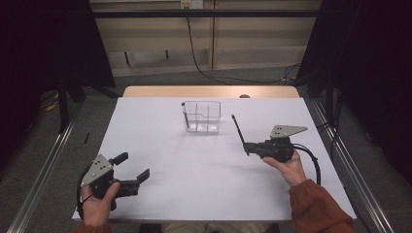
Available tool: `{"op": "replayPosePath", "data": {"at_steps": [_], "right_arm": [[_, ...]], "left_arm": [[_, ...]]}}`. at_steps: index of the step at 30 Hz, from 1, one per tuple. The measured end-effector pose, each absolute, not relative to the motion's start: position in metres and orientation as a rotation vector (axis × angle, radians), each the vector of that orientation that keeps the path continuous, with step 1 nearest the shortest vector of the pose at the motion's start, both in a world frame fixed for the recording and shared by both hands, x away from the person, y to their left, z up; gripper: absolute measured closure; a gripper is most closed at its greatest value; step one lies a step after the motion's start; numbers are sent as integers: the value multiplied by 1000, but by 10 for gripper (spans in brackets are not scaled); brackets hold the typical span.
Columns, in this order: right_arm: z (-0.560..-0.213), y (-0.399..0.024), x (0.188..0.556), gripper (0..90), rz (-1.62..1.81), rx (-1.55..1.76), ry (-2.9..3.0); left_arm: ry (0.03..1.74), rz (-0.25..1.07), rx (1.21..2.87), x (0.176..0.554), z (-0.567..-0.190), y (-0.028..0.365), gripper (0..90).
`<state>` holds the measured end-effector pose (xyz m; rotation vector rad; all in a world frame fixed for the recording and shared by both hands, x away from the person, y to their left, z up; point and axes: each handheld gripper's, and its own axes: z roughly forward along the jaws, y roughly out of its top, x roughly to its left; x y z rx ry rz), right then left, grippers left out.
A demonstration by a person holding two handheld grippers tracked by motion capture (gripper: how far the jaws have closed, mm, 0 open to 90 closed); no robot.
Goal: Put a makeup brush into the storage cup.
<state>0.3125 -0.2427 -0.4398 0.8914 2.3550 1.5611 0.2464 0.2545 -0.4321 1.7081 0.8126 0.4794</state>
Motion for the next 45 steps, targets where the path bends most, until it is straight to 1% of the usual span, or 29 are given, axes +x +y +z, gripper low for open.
{"op": "replayPosePath", "data": {"at_steps": [18, 33, 45], "right_arm": [[-437, -226, 304, 850, 1612, 822, 2379], [-436, -214, 301, 849, 1644, 785, 2389], [-435, -206, 298, 849, 1662, 765, 2398]], "left_arm": [[744, 436, 1713, 245, -425, 233, 19], [718, 396, 1716, 253, -419, 211, 19], [686, 358, 1728, 260, -415, 187, 38]]}}
